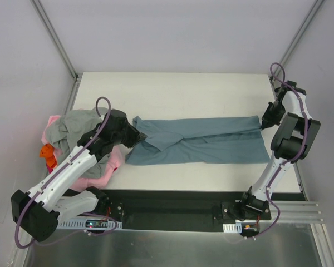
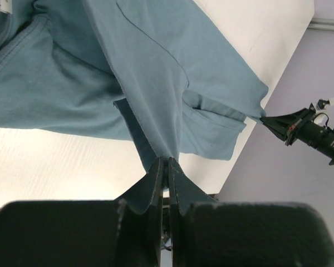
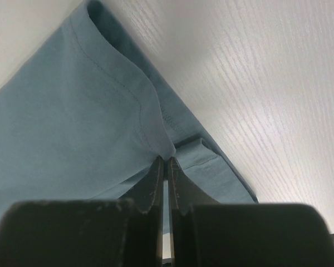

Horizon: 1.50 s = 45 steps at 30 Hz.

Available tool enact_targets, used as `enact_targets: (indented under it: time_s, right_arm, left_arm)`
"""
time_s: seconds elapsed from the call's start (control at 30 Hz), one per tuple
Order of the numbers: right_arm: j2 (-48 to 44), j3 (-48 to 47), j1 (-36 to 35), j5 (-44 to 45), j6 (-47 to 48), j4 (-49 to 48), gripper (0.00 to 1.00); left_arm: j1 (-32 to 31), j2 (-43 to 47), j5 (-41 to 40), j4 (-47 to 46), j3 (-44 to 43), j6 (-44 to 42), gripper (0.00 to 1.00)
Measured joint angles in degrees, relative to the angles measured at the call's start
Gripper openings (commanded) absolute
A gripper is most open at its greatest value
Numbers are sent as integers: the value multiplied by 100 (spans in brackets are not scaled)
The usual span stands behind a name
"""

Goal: Fold and stack the t-shirts
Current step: Fold the other side of the tshirt into a rectangle

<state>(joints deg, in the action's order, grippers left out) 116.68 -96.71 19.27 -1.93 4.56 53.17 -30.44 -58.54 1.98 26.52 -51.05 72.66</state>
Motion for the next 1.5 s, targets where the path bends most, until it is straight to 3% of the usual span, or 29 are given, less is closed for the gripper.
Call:
enact_targets:
  time_s: [0.53, 0.6, 0.73, 0.77, 0.83, 0.87, 0.97, 1.23, 1.27, 1.3, 1.4, 1.5]
  right_arm:
    - [304, 4, 0, 164, -7, -59, 1]
    - [354, 4, 0, 170, -11, -66, 5]
    - [402, 2, 0, 170, -33, -66, 23]
    - [404, 4, 0, 170, -44, -66, 40]
    - [404, 2, 2, 170, -70, -66, 62]
    - [404, 2, 4, 149, -68, -63, 78]
    - [402, -7, 7, 52, -79, -39, 96]
    - [-232, -35, -2, -201, -186, 63, 100]
    - [-422, -52, -11, -229, -205, 72, 100]
    - [-619, -83, -24, -267, -221, 79, 100]
    - [-1152, -164, -79, -369, -256, 105, 100]
    - [-1683, -162, -247, -520, -273, 131, 100]
  left_arm:
    - [-203, 4, -278, 55, 332, 535, 0]
    - [-271, -2, -278, 61, 332, 581, 0]
    - [-341, -90, -278, 61, 332, 656, 0]
    - [-339, -120, -278, 63, 332, 669, 0]
    - [-339, -177, -278, 63, 332, 682, 0]
    - [-339, -195, -280, 63, 332, 686, 0]
    - [-352, -223, -297, 66, 332, 686, 0]
    - [-376, -225, -382, 68, 332, 688, 0]
    - [-376, -225, -382, 68, 332, 693, 10]
    - [-376, -225, -382, 70, 332, 702, 46]
    - [-376, -225, -409, 79, 332, 715, 82]
    - [-372, -225, -627, 256, 175, 601, 86]
